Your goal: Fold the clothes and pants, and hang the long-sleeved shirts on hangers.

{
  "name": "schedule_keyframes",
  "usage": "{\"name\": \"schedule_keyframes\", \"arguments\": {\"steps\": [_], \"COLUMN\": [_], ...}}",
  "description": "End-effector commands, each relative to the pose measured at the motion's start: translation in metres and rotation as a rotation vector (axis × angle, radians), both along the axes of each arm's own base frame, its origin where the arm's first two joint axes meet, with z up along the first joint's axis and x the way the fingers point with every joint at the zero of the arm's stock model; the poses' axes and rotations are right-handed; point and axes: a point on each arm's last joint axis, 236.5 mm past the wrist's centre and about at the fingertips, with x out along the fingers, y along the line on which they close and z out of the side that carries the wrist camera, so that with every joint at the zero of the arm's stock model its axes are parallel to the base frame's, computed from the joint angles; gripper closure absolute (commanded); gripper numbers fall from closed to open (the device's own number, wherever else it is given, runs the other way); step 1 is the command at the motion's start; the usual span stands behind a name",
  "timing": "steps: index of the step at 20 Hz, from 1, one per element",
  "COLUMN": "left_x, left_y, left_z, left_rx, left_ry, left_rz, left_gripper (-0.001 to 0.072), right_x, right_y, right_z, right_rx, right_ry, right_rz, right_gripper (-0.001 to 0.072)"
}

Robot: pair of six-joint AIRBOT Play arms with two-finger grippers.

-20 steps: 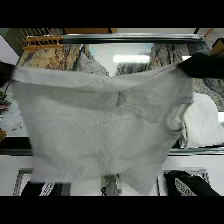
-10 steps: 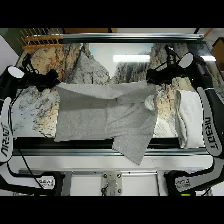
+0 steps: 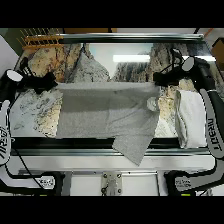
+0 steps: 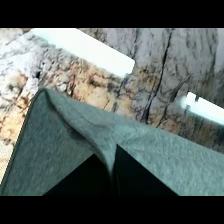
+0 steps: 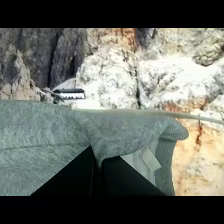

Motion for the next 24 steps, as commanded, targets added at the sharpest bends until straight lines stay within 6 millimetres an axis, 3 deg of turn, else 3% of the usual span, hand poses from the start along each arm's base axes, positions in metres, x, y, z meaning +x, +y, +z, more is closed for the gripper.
{"name": "schedule_keyframes", "arguments": {"steps": [1, 6, 9, 11, 12, 13, 14, 16, 18, 21, 24], "left_x": [-0.04, -0.084, -0.1, -0.105, -0.104, -0.103, -0.101, -0.105, -0.137, -0.205, -0.254], "left_y": [-0.008, -0.015, -0.018, -0.022, -0.022, -0.021, -0.017, -0.004, 0.018, 0.044, 0.039], "left_z": [-0.037, -0.095, -0.114, -0.118, -0.116, -0.109, -0.096, -0.062, -0.044, -0.061, -0.097], "left_rx": [0.022, 0.007, -0.008, -0.028, -0.029, -0.024, -0.02, -0.007, 0.045, 0.108, 0.049], "left_ry": [0.055, 0.172, 0.209, 0.224, 0.222, 0.205, 0.172, 0.119, 0.155, 0.27, 0.343], "left_rz": [-0.013, 0.011, 0.03, 0.037, 0.035, 0.035, 0.044, 0.058, 0.089, 0.187, 0.291], "left_gripper": [0.07, 0.07, 0.07, 0.0698, 0.0532, 0.0233, 0.0182, 0.0182, 0.0182, 0.0182, 0.0182], "right_x": [-0.039, -0.098, -0.116, -0.117, -0.115, -0.114, -0.111, -0.107, -0.112, -0.124, -0.129], "right_y": [-0.004, -0.002, -0.001, 0.001, 0.003, 0.005, 0.003, -0.004, -0.016, -0.021, -0.018], "right_z": [-0.027, -0.075, -0.098, -0.1, -0.099, -0.096, -0.088, -0.058, -0.019, 0.034, 0.066], "right_rx": [-0.055, -0.059, -0.055, -0.04, -0.03, -0.02, -0.017, -0.02, -0.021, -0.023, -0.012], "right_ry": [0.06, 0.142, 0.187, 0.19, 0.185, 0.179, 0.165, 0.112, 0.039, -0.077, -0.164], "right_rz": [0.022, 0.017, 0.011, 0.001, -0.002, -0.006, -0.01, -0.017, -0.04, -0.05, -0.052], "right_gripper": [0.0685, 0.0684, 0.068, 0.067, 0.054, 0.025, 0.013, 0.0131, 0.013, 0.013, 0.013]}}
